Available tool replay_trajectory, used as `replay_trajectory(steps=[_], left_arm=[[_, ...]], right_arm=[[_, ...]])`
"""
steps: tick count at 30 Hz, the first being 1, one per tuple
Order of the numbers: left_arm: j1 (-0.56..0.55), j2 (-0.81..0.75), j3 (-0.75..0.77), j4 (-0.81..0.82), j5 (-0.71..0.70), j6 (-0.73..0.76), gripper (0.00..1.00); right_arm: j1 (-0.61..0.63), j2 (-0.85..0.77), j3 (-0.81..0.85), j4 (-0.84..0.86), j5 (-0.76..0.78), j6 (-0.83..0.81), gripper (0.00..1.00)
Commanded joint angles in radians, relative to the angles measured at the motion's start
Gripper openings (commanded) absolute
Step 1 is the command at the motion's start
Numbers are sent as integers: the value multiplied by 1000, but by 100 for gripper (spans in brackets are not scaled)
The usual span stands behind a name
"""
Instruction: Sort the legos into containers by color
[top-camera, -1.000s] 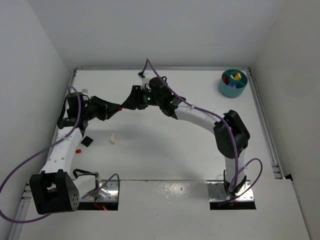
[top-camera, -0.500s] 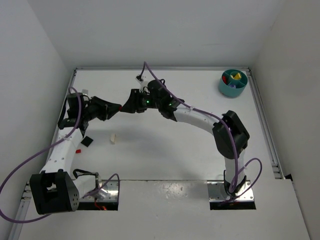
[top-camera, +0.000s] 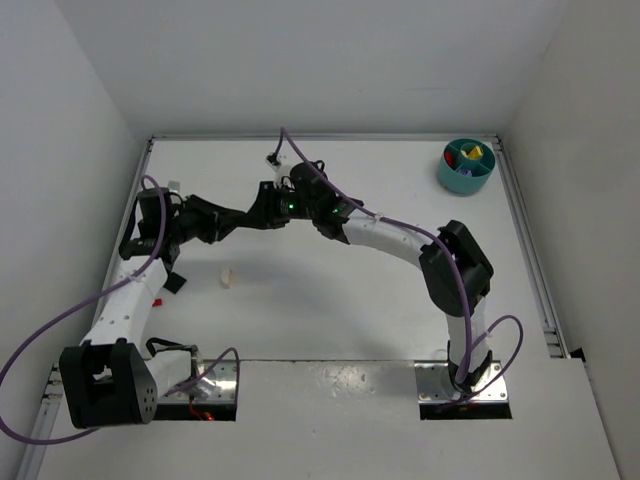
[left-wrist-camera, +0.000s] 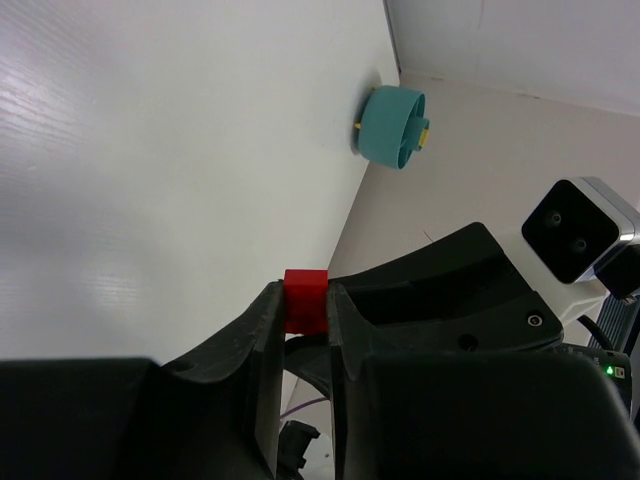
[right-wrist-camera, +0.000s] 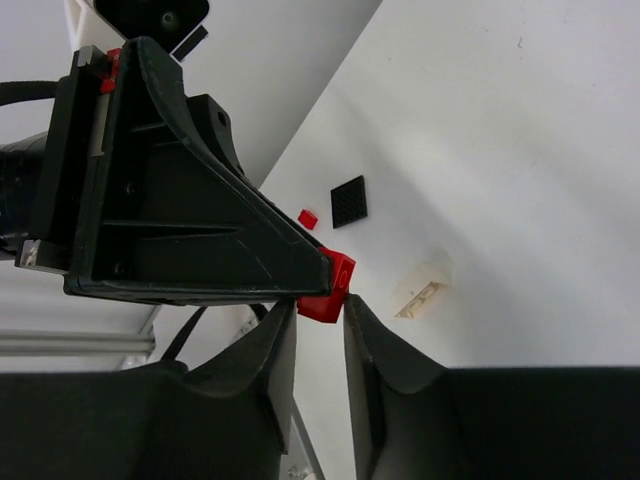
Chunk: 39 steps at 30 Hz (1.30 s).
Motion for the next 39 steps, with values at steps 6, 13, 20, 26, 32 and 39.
replay_trajectory(steps=[6,13,20,26,32,39], left_arm=[[-23,-53,-31,49,33,-20,8],[-23,-81,-68,58,16,26,76],[23,-6,178,-107,-107,351,100],[23,136,447,-271,-127,711,100],[23,232,587,-362,-115,983,100],[23,274,618,-416,-141,1066,100]], right_arm=[[8,-5,41,43,49,-57,11],[-22,-78,2,20,62,-175,2],[-191,-180,-30,-281,62,-333,0],[-471,-154,149,-676,77,-707,0],[-738,13,418,-1003,74,-885,0],[-863,182,635,-1128,154,-983,0]])
